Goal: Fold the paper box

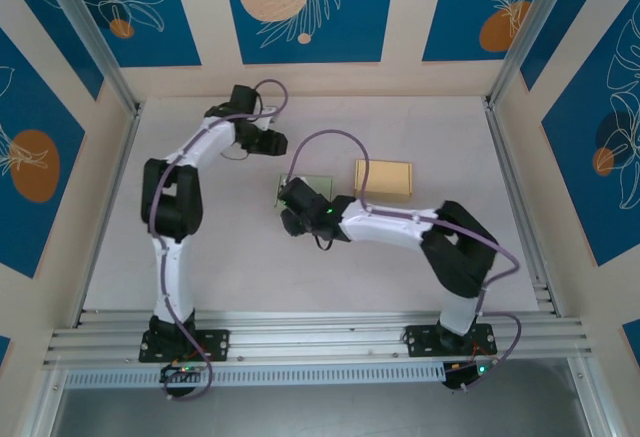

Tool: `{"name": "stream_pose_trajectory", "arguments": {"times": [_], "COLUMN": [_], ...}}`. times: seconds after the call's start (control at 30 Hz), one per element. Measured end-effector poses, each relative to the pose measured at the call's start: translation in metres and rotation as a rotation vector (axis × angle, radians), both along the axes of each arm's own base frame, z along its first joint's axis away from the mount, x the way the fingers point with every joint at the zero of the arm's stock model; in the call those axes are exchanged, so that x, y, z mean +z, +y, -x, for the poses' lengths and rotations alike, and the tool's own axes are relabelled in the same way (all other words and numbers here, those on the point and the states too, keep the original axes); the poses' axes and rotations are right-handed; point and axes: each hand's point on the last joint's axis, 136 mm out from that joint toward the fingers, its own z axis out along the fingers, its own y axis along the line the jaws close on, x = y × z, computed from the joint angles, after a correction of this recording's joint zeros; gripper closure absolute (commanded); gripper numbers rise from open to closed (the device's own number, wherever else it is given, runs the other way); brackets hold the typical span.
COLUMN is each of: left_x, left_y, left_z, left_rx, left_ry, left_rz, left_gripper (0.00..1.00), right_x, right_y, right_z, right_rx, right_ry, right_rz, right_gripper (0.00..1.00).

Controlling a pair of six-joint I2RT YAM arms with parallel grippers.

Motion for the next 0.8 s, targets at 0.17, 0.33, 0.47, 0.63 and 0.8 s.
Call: {"name": "stream_pose_trajectory", "arguments": {"times": [0.17, 0.33, 0.47, 0.63, 0.8], "left_x": [0.024, 0.005, -0.019, 0.007, 0.036], "left_y": [0.021, 0.011, 0.001, -0.012, -0.021], "left_z": [0.057, 0.126, 0.164, 0.156, 0.149], "left_rx": [0.021, -0.104, -0.226, -0.373, -0.580], "left_ry": [-0.074, -0.184, -0.200, -0.249, -0.386], "left_rz": [0.075, 0.193, 0.255, 0.198, 0.071], "left_gripper": [0.31, 0.21, 0.08, 0.00, 0.00], "right_x": [0.040, 0.018, 0.005, 0.005, -0.003], "right_y": [-0.035, -0.083, -0.104, -0.109, -0.107], "right_z": [-0.007, -0.020, -0.024, -0.029, -0.032], "right_rx": [-0.110, -0.238, -0.279, -0.268, -0.230], "right_ry": [0.009, 0.133, 0.224, 0.284, 0.339], "right_rz": [-0.065, -0.069, -0.096, -0.157, -0.178], "right_gripper": [0.40, 0.34, 0.32, 0.30, 0.29]}}
